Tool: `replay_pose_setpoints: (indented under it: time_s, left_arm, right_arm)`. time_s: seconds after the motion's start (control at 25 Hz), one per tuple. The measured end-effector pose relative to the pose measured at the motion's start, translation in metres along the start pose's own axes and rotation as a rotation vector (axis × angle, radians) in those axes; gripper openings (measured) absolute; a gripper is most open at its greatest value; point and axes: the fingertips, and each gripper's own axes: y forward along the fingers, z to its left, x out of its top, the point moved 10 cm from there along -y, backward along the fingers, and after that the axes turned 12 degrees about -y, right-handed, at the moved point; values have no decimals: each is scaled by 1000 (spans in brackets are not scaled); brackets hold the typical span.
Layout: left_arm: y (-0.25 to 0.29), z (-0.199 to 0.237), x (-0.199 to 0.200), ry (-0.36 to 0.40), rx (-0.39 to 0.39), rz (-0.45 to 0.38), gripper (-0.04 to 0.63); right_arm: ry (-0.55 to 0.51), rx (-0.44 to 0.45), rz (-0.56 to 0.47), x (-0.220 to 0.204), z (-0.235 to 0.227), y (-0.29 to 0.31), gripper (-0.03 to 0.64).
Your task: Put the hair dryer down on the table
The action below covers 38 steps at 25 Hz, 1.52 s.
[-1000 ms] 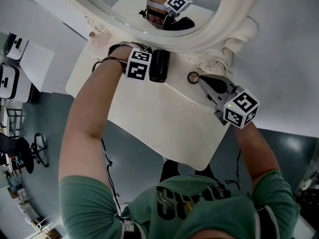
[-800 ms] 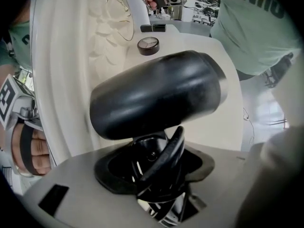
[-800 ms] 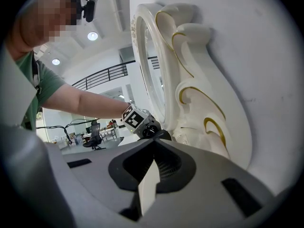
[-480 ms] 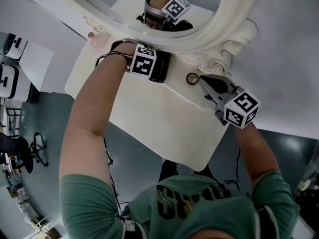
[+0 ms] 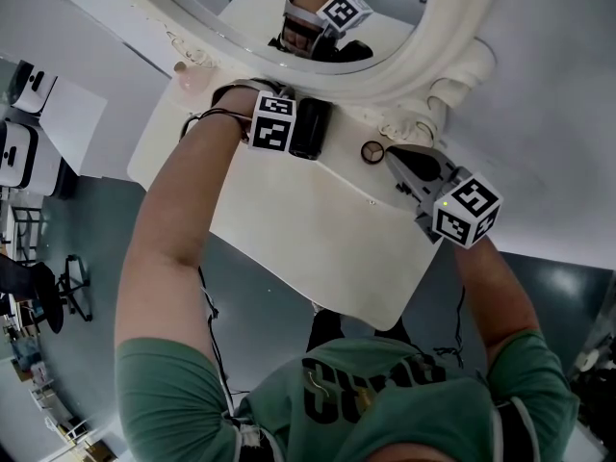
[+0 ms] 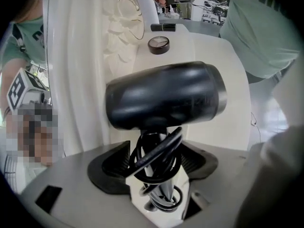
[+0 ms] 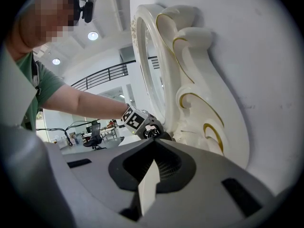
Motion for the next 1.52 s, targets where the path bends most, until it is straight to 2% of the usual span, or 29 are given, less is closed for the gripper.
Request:
replay_pose_setpoints:
  time_s: [0.48, 0.6, 0.72, 0.92, 1.12, 1.32, 1.52]
  left_arm:
    - [-25, -6, -20, -84, 180, -87, 339]
    - [-39, -8, -32, -144, 240, -111, 339]
    - [-61, -15, -47, -251, 282, -170, 339]
    - [-104, -49, -68, -468, 328, -376, 337]
    - [-145, -105, -71, -681, 360, -664, 334]
    - [-192, -173, -60, -831, 388, -915, 258]
    - [-218, -247, -47, -1010, 331, -1158, 195]
  right_arm:
    - [-19, -3, 2, 6, 13, -6, -5]
    - [-24, -2, 2, 10, 19, -9, -6]
    - [-36, -9, 1, 18, 25, -15, -6]
    - [-53, -27, -6, 34, 34, -31, -5]
    - [-67, -39, 4, 46, 50, -52, -5]
    - [-75, -45, 9, 60, 71, -74, -6]
    - [-79, -47, 12, 70, 97, -100, -6]
